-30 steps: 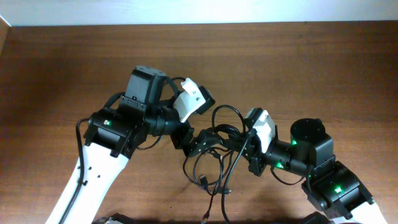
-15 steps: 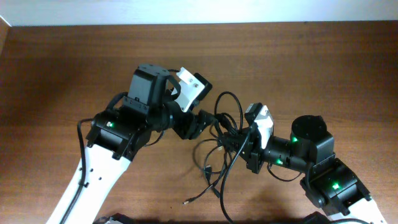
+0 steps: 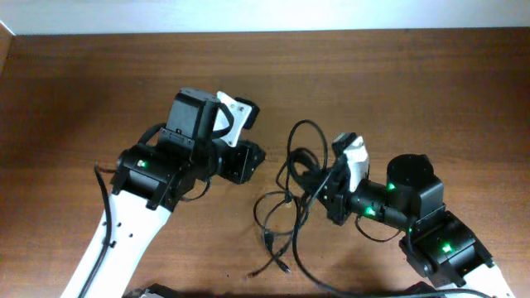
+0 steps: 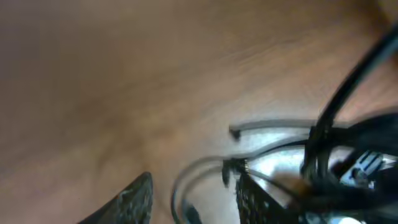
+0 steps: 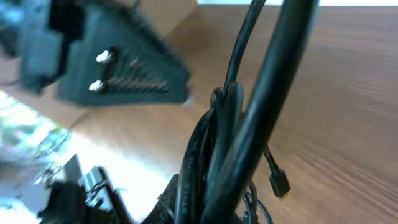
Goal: Untangle cables
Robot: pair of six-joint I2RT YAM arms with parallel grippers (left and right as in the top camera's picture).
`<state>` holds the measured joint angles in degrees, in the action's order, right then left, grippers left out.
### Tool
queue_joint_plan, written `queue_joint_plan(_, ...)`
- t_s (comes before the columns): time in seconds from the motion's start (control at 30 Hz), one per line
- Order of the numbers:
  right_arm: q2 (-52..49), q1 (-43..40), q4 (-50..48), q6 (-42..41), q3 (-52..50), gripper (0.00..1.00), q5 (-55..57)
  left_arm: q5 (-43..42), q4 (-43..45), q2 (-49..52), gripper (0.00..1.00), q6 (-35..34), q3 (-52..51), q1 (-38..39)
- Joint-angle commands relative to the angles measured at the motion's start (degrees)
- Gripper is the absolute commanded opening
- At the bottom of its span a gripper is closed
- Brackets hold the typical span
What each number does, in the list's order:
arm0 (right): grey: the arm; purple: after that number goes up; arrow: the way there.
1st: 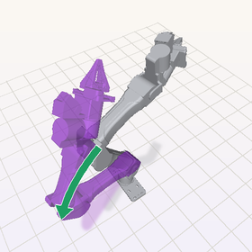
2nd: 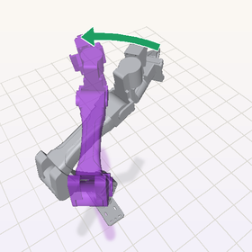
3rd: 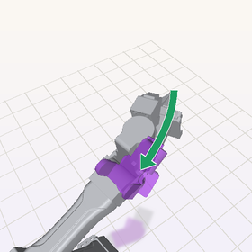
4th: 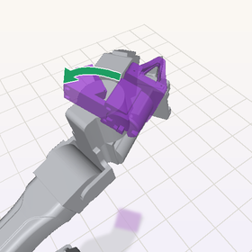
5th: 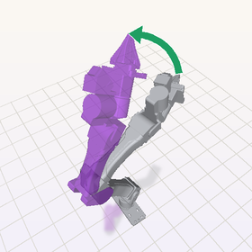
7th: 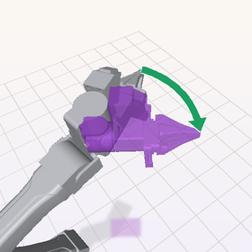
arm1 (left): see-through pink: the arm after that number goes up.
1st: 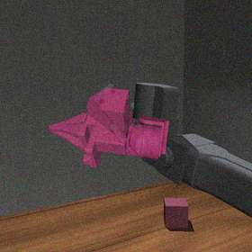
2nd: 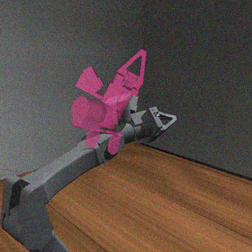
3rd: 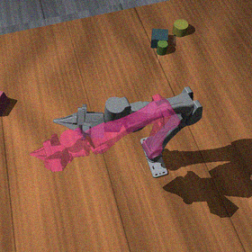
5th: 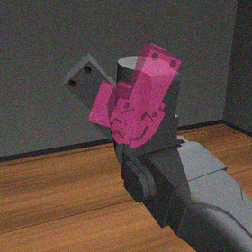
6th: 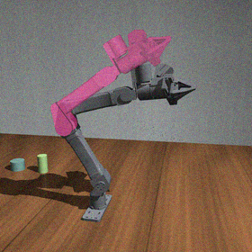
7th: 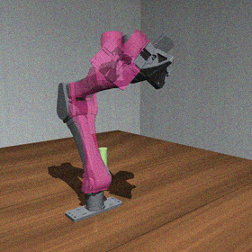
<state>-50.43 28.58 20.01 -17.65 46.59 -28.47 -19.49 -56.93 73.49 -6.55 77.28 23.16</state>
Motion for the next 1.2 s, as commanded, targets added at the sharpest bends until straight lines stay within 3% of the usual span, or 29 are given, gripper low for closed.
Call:
queue_joint_plan(0.0,-0.4,0.3,-3.3,-4.1,0.4,0.07,5.0,-14.4,-2.3,-0.5,0.42,-4.6,0.8,-0.3)
queue_joint_plan(0.03,-0.6,0.3,-4.3,-5.1,0.4,0.07,5.0,-21.4,-2.3,-0.5,0.40,-4.6,0.8,-0.3)
queue_joint_plan(0.07,-0.6,0.3,-5.2,-5.4,0.4,0.07,5.0,-25.7,-2.3,-0.5,0.59,-4.6,0.8,-0.3)
queue_joint_plan(0.1,-0.6,0.3,-5.5,-5.4,0.4,0.07,4.9,-25.8,-2.3,-0.5,0.66,-4.6,0.8,-0.3)
queue_joint_plan(0.13,-0.6,0.3,-5.5,-5.4,0.4,0.07,4.5,-25.7,-0.2,-0.4,0.91,-4.6,0.8,-0.3)
queue_joint_plan(0.2,-0.6,0.3,-6.2,-5.4,0.4,0.07,2.7,-25.7,1.8,-0.4,0.86,-7.7,0.8,-0.3)
queue_joint_plan(0.27,-0.5,0.3,-9.8,-5.4,0.4,0.06,-1.8,-21.8,3.5,-0.2,0.67,-15.1,0.8,-0.3)
queue_joint_plan(0.43,-0.1,0.3,-12.3,-5.4,0.4,0.06,-4.9,-19.1,4.4,0.0,0.57,-19.1,0.8,-0.3)
queue_joint_plan(0.73,-0.2,0.3,-17.5,-5.4,0.4,0.06,-9.5,-19.3,5.9,0.1,0.61,-23.9,0.8,-0.3)
queue_joint_plan(0.9,-1.4,0.3,-19.7,-5.6,0.3,0.06,-8.4,-22.8,5.9,0.1,0.43,-26.8,0.8,-0.2)
queue_joint_plan(1.03,-3.4,0.3,-21.6,-6.9,0.3,0.05,-10.8,-22.1,6.0,0.2,0.52,-26.9,0.8,0.0)
queue_joint_plan(1.07,-3.4,0.3,-23.0,-6.9,0.3,0.05,-12.3,-21.2,5.9,0.2,0.45,-26.9,0.8,0.0)
queue_joint_plan(1.17,-3.4,0.3,-23.7,-6.9,0.3,0.05,-14.8,-21.2,5.9,0.2,0.05,-26.9,0.8,0.0)
